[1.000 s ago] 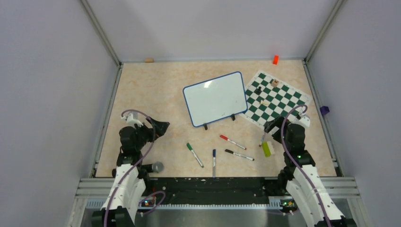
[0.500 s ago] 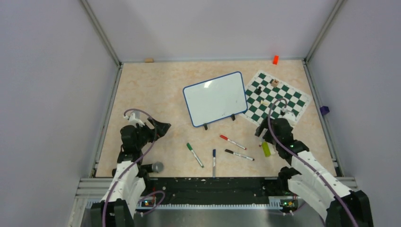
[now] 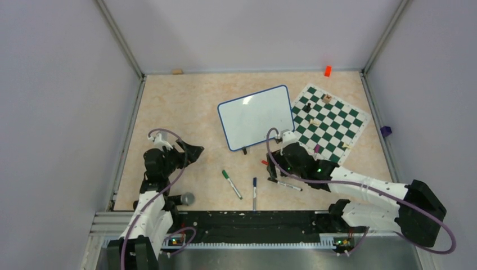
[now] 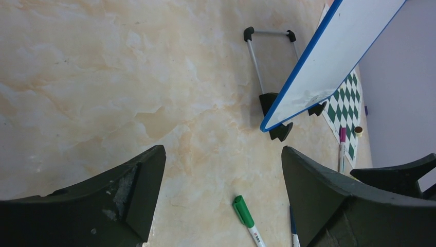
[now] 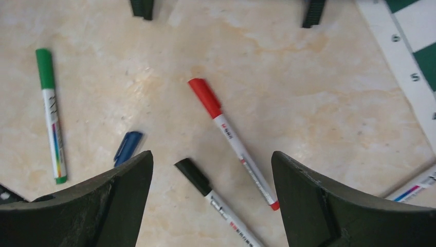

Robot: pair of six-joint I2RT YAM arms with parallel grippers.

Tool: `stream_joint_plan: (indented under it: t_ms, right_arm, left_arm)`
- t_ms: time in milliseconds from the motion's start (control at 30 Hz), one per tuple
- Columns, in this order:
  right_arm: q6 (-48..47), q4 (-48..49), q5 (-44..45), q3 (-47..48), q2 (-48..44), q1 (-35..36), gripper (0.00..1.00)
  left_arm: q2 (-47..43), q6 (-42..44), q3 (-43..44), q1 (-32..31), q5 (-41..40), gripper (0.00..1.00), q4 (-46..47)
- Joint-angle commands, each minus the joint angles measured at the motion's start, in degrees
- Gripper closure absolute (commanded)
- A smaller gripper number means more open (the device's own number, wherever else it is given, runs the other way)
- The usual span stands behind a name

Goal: Write a sentence on the whiteboard
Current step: Pick up the whiteboard marker from the center of the board.

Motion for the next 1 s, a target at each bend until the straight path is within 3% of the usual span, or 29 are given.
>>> stream_joint_plan:
  t_ms: [0,100,233,333,500,700,833,967]
  right_arm:
    - [1.3,-2.3,7.9,6.3,4.2,7.8,0.21]
    - [13.3,-9.6,16.7,9.4,7.3,12.9,0.26]
    - [26.8,-10.9,17.4,9.1,8.7,18.0,0.26]
    - [30.5,-11.1,18.3,9.0,11.0,21.0,0.28]
    - [27.5,-18.0,22.8,9.9,13.7,22.0,0.26]
    - [20.7,-18.0,22.6,4.4,2.4,21.1,0.2]
    - [16.4,-15.2,14.7,-0.2,-6.4,14.1,0.19]
    - [12.7,-14.7,11.1,-0.3,-8.8,7.4,0.24]
  left_arm:
    - [1.1,0.6,0.5,-0.3,0.6,0.13,3.3]
    - [1.1,0.5,0.5,-0.3,0.5,0.14,3.2]
    - [1.1,0.6,0.5,-0.4,0.4,0.14,3.3]
    - [1.1,0.4,0.5,-0.4,0.4,0.14,3.3]
    - [1.1,0.4,0.4,-0.4,0.5,0.14,3.5]
    - [1.1,0.3,0.4,-0.4,0.5,0.15,3.6]
    - [1.2,0.3,0.3,-0.3,0.4,0.15,3.7]
    - [1.4,0.2,0.4,-0.4,0.4,0.15,3.7]
